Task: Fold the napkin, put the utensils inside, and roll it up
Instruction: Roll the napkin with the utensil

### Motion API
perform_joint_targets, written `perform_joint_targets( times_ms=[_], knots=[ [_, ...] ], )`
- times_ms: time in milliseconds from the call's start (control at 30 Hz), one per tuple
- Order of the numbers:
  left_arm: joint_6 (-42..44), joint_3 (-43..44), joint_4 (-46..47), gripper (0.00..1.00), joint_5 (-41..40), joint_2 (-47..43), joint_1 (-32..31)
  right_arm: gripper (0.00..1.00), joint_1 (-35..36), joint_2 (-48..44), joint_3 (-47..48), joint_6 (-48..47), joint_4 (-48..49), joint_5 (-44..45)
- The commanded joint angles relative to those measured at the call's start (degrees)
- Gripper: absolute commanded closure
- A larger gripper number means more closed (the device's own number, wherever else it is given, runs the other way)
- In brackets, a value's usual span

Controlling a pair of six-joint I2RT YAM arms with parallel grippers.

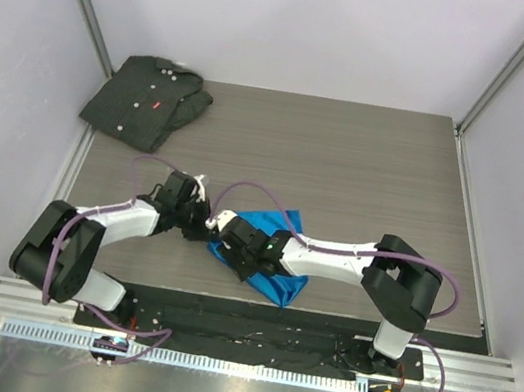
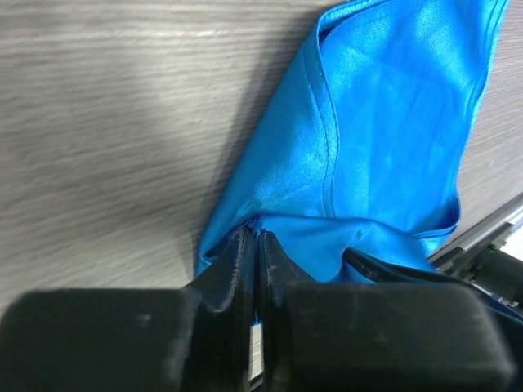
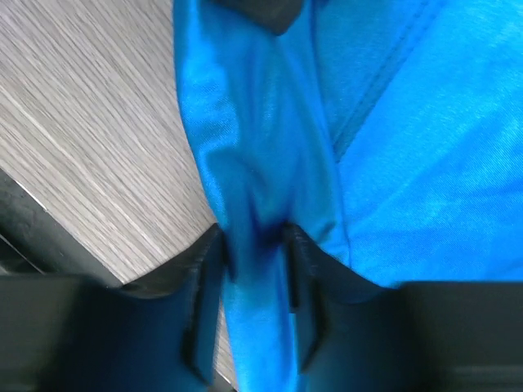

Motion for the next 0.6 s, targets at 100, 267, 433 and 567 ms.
perform_joint_targets(
  times_ms=[100,267,433,567],
  knots=[
    [0.9,-1.8,-8.8,0.48,-9.6,-10.2,0.2,0.71,-0.5,1.0,-6.4,2.6,2.3,-9.8],
    [0.3,-3.6,-14.2,0.32,-18.5,-21.0,0.2,0.76,-1.5,-1.2,-8.6,4.0,3.3,-17.3],
    [0.2,-7.5,-13.2,0.3,-17.9,-28.3,0.2,0.79,-5.6,-3.3,-11.2,5.2,7.8,-29.1],
    [0.2,-9.1,-10.9,0.29,-13.5,-31.2,0.2,0.82,-10.3,-3.3,-12.4,6.5,11.5,-38.6]
  ],
)
